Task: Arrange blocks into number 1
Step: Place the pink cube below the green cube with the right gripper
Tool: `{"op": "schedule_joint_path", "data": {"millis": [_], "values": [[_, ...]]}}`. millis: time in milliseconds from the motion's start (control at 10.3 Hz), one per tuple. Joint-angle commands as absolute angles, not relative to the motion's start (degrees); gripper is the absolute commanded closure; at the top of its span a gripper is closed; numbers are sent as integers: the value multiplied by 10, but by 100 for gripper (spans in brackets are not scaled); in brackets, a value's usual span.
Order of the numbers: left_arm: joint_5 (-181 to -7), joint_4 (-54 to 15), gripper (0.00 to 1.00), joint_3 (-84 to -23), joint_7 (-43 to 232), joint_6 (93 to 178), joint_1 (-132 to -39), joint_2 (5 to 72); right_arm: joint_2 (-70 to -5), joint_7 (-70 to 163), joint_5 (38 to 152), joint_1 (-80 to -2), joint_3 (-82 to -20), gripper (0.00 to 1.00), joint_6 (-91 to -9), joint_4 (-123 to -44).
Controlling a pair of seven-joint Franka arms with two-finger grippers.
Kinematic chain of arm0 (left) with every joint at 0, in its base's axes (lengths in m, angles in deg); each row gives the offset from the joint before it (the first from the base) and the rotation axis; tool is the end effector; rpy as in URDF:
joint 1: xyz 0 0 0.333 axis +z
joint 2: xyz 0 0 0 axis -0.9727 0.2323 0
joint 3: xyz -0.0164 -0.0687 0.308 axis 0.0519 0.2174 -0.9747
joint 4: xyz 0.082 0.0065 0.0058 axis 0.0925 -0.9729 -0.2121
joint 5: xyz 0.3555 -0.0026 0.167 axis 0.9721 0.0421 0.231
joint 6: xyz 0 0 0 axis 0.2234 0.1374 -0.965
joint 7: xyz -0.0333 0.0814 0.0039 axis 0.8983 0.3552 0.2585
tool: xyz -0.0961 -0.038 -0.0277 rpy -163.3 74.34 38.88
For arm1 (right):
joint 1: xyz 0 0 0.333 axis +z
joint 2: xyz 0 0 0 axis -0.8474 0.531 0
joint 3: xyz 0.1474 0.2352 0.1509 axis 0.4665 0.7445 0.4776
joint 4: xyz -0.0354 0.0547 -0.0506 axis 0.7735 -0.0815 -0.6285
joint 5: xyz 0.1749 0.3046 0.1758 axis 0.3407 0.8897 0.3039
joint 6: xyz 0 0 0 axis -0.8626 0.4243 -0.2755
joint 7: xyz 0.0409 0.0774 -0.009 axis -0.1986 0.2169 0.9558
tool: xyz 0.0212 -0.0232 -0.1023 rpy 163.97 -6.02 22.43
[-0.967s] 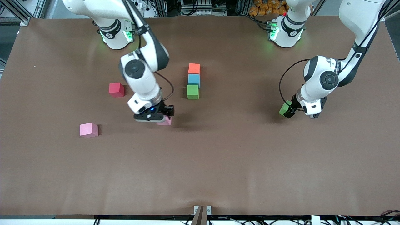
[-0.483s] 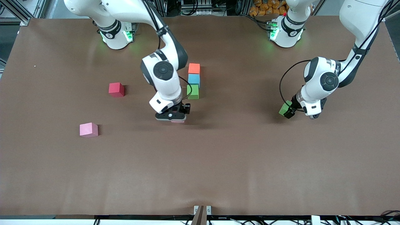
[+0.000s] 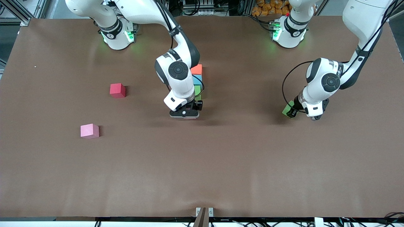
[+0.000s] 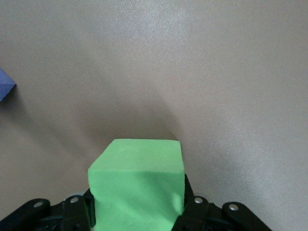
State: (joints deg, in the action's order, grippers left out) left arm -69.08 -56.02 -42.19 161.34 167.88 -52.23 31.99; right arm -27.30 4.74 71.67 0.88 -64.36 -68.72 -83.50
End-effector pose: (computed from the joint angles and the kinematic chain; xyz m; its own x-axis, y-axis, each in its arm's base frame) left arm 0.4935 -0.0600 0.1955 0.5632 0.8251 -0.0459 0.8246 -0.5647 -0.0333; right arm 0.5004 0.4570 0.2624 0.9977 -0.0417 0.0542 -0.0395 -0.9984 -0.0394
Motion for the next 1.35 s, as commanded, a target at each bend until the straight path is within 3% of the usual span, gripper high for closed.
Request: {"op": "schedule_joint_path", "data": {"millis": [0, 290, 967, 1257], "values": [[-656, -558, 100, -421, 1629, 1685, -521, 332, -265, 37, 733, 14, -634, 38, -679, -825], [-581, -530, 100, -417, 1626, 1681, -542, 331, -261, 37, 733, 21, -633, 38, -682, -829], [-585, -482, 100, -414, 1628, 1650, -604, 336, -253, 40, 732, 25, -632, 38, -688, -844], [-589, -409, 100, -413, 1630, 1641, -644, 367, -253, 40, 732, 31, -632, 38, -688, -846]]}}
